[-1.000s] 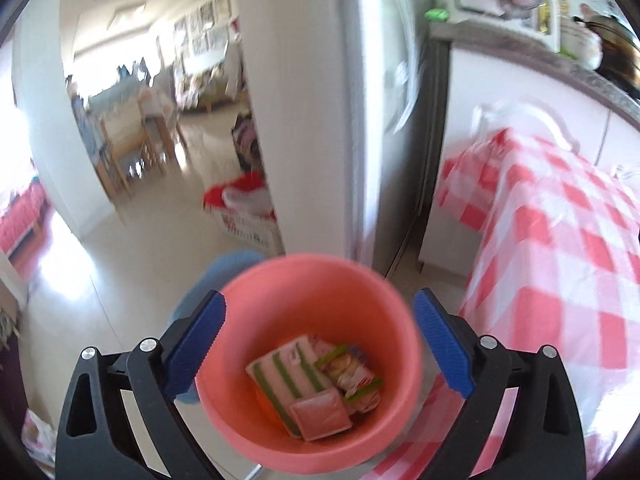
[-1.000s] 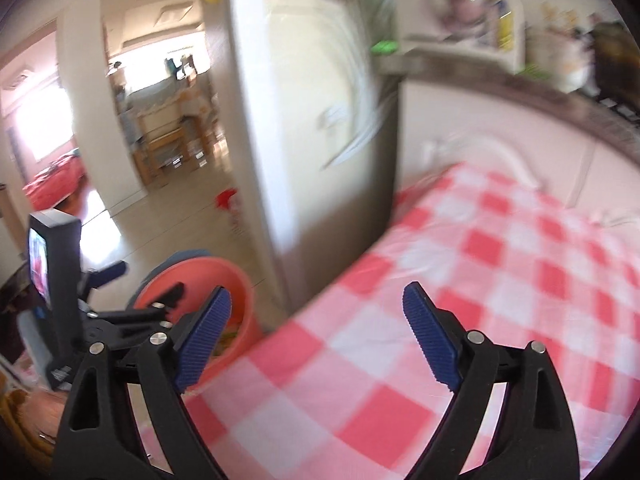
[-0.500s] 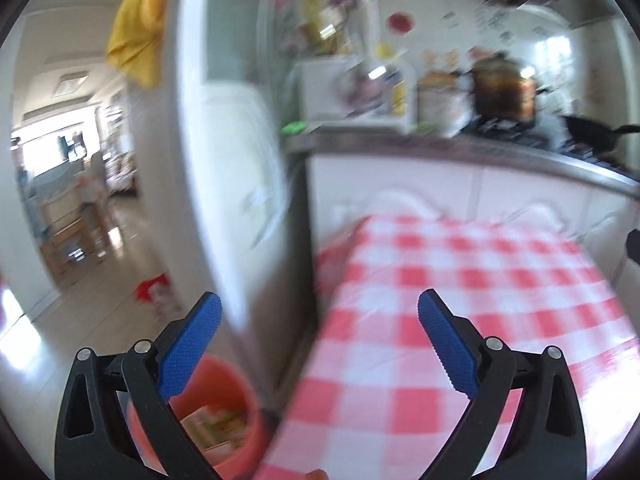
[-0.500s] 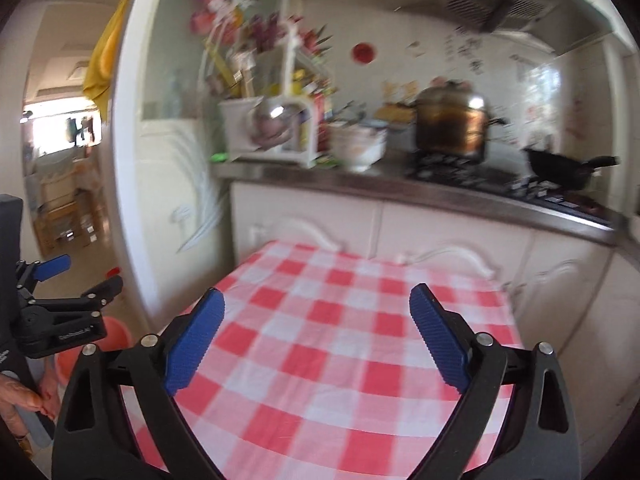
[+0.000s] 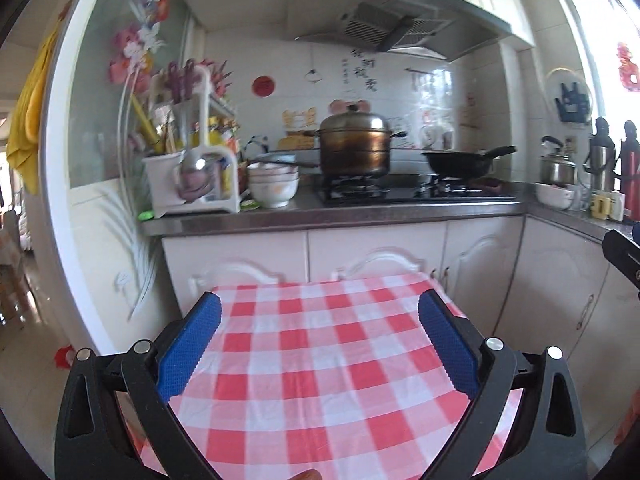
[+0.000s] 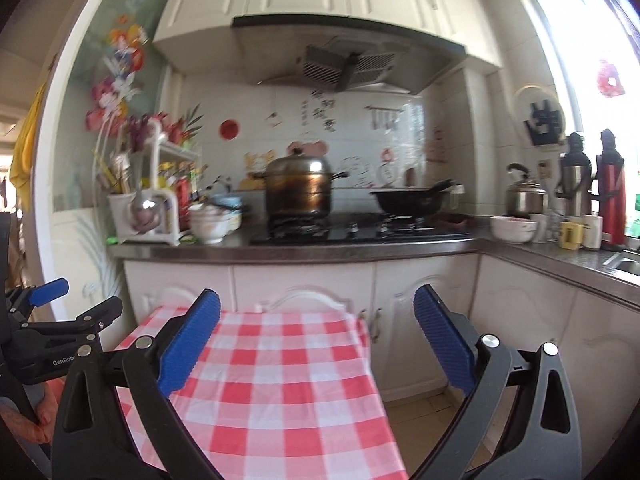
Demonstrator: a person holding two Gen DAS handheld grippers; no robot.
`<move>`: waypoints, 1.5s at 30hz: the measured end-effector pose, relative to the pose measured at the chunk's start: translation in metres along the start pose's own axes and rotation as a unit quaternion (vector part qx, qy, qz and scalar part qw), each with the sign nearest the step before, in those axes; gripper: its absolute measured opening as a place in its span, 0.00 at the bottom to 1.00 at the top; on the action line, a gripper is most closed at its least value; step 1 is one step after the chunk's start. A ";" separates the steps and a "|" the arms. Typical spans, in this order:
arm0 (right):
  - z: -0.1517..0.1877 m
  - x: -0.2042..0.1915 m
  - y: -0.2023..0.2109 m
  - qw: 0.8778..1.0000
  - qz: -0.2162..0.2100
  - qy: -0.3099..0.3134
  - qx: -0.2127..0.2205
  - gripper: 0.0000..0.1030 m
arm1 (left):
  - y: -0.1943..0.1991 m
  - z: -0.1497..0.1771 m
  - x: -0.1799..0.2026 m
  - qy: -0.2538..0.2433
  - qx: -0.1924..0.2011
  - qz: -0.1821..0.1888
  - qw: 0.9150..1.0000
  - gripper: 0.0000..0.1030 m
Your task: Collect trash
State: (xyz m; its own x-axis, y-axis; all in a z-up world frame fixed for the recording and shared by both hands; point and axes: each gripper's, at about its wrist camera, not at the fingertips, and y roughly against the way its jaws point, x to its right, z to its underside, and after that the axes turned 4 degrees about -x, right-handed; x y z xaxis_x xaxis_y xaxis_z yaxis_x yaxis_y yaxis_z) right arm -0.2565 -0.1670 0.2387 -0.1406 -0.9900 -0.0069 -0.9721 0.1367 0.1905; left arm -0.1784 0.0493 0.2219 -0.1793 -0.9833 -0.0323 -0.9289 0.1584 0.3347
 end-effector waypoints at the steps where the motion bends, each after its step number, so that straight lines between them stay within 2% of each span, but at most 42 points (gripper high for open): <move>1: -0.002 0.010 0.009 1.000 0.010 -0.007 0.005 0.96 | 0.006 0.000 0.006 -0.004 0.005 0.003 1.000 0.95; 5: -0.008 0.039 0.037 0.999 0.033 -0.033 0.020 0.96 | 0.027 -0.005 0.032 -0.020 0.031 0.010 0.999 0.95; 14: -0.018 0.070 0.072 0.996 0.058 -0.059 0.042 0.96 | 0.048 -0.018 0.057 -0.034 0.046 0.022 0.998 0.95; 21: -0.020 0.079 0.082 0.994 0.066 -0.069 0.046 0.96 | 0.061 -0.023 0.068 -0.039 0.057 0.034 0.997 0.95; 31: -0.022 0.089 0.090 0.991 0.102 -0.072 0.047 0.96 | 0.063 -0.025 0.079 -0.041 0.052 0.063 0.996 0.95; 45: -0.024 0.085 0.087 0.990 0.120 -0.060 0.047 0.96 | 0.060 -0.025 0.078 -0.035 0.049 0.065 0.996 0.95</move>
State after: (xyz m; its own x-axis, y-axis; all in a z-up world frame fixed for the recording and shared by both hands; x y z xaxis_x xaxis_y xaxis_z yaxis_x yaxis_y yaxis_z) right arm -0.3483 -0.2397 0.2778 -0.3856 -0.9183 -0.0897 -0.9203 0.3760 0.1077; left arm -0.2401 -0.0206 0.2634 -0.3192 -0.9457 -0.0616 -0.9230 0.2955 0.2463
